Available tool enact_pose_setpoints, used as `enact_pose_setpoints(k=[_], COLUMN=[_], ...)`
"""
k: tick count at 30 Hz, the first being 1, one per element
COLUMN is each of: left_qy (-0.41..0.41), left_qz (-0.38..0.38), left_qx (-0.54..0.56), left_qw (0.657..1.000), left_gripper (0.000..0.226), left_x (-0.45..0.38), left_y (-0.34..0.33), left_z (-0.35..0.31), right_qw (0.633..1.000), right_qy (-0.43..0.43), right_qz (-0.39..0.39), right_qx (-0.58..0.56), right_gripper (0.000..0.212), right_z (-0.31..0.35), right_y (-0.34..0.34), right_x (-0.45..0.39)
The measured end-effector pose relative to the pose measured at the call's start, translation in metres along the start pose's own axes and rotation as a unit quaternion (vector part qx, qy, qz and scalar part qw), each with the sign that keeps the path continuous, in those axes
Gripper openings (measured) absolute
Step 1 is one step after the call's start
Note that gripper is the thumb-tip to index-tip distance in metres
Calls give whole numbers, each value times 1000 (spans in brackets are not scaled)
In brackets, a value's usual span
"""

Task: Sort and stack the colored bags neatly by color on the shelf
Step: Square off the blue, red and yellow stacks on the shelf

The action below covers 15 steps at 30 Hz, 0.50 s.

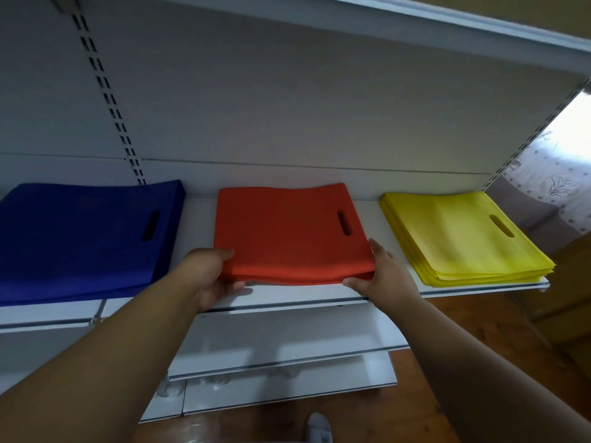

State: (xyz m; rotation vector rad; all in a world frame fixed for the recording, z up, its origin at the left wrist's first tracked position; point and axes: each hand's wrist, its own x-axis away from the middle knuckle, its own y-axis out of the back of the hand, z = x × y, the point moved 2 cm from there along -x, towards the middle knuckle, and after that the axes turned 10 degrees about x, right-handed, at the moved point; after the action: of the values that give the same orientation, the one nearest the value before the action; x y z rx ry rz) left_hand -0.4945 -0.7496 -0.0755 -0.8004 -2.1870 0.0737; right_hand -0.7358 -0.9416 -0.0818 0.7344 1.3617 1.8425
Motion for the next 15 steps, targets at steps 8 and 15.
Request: enact_pose_setpoints(k=[8,15], left_qy=[1,-12], left_qz=[0,18], left_qx=[108,155], left_qw=[994,988], left_gripper=[18,8], left_x=[-2,3], left_y=[-4,-15], left_z=[0,-7], right_qw=[978,650], right_qy=[-59,-297], right_qz=[-190,177], right_qx=[58,-677], right_gripper=[67,57], right_z=[26,124], right_y=[-15,-45], right_x=[41,51])
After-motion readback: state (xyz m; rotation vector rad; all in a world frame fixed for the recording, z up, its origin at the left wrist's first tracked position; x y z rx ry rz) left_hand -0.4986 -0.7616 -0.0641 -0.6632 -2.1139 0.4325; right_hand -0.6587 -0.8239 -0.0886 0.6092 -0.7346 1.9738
